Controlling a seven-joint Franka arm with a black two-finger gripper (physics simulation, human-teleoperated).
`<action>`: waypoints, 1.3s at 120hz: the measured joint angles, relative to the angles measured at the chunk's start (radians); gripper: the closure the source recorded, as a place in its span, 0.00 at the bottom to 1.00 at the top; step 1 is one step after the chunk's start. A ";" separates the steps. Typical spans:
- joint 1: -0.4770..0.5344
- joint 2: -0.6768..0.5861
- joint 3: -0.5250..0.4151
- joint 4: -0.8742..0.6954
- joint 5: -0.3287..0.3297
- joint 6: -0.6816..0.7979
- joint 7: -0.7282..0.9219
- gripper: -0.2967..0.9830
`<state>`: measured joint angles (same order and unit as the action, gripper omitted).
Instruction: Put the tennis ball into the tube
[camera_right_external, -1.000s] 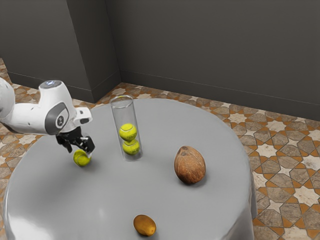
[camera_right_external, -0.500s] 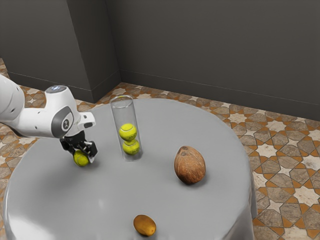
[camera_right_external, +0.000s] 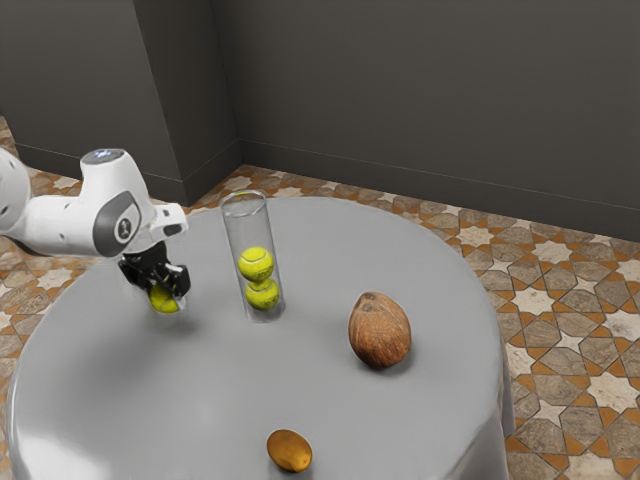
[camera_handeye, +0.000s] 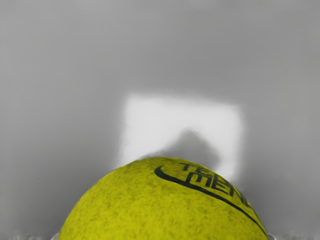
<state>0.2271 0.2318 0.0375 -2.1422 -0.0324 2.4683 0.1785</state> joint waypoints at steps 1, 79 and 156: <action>0.000 -0.007 -0.001 0.000 0.000 -0.004 0.000 0.48; -0.045 -0.247 -0.189 0.298 0.001 -0.433 -0.015 0.49; -0.067 -0.056 -0.191 0.486 0.012 -0.479 -0.014 0.49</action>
<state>0.1600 0.1763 -0.1536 -1.6559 -0.0201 1.9892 0.1650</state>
